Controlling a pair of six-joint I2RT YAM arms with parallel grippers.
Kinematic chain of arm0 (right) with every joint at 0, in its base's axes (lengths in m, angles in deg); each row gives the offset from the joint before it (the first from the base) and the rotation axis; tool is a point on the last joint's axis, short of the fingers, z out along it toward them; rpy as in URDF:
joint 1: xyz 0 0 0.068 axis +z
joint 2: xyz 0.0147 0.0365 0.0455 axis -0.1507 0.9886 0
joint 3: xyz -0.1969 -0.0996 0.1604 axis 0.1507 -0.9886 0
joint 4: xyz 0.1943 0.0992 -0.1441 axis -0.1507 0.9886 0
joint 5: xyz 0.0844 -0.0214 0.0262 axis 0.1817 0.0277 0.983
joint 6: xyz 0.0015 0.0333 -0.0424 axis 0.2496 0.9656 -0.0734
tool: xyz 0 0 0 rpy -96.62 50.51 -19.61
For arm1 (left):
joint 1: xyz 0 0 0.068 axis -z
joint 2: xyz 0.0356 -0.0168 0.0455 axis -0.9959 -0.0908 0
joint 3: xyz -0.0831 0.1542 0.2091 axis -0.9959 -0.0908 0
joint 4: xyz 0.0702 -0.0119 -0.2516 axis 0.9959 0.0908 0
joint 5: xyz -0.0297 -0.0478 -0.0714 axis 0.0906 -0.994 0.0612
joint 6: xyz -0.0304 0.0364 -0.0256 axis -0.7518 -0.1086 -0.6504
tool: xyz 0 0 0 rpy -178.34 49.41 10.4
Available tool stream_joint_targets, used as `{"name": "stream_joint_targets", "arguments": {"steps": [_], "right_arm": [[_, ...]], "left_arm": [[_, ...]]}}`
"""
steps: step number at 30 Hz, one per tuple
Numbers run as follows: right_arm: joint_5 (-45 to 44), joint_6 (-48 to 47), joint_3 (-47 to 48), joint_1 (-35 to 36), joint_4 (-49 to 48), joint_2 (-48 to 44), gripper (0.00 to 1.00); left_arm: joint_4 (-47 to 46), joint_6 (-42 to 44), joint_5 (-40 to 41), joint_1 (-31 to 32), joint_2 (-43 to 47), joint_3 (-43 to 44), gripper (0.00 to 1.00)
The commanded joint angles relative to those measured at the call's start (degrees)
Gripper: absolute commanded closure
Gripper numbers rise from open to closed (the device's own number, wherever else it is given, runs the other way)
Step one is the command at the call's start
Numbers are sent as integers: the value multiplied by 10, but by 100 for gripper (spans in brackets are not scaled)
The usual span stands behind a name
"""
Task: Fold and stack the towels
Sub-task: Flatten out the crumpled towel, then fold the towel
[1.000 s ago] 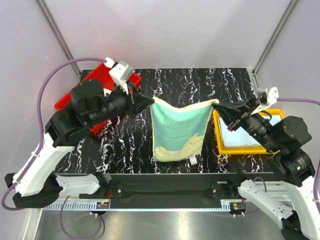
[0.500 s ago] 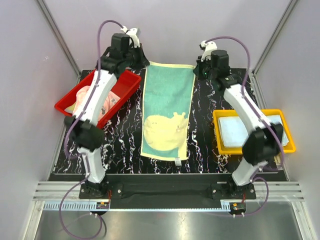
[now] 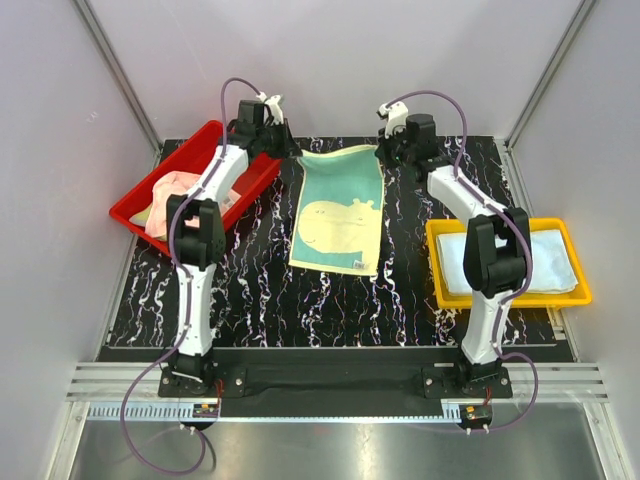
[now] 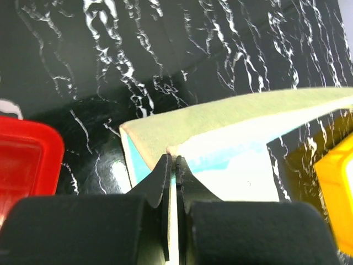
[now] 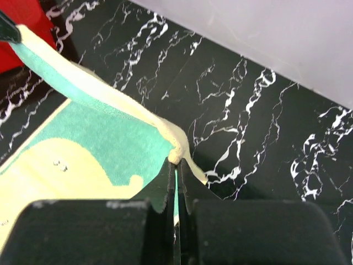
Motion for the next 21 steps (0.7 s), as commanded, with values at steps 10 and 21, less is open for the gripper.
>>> {"name": "stream_joint_targets", "arguments": {"steps": [10,21], "right_arm": [[25,-14,-202,-2,-85,-159,100],[11,30,-340,39,-74,-233,100]], "left_arm": [[-54,118,4,20,203,-228,100],[-84,102,7,40,299,-422,100]]}}
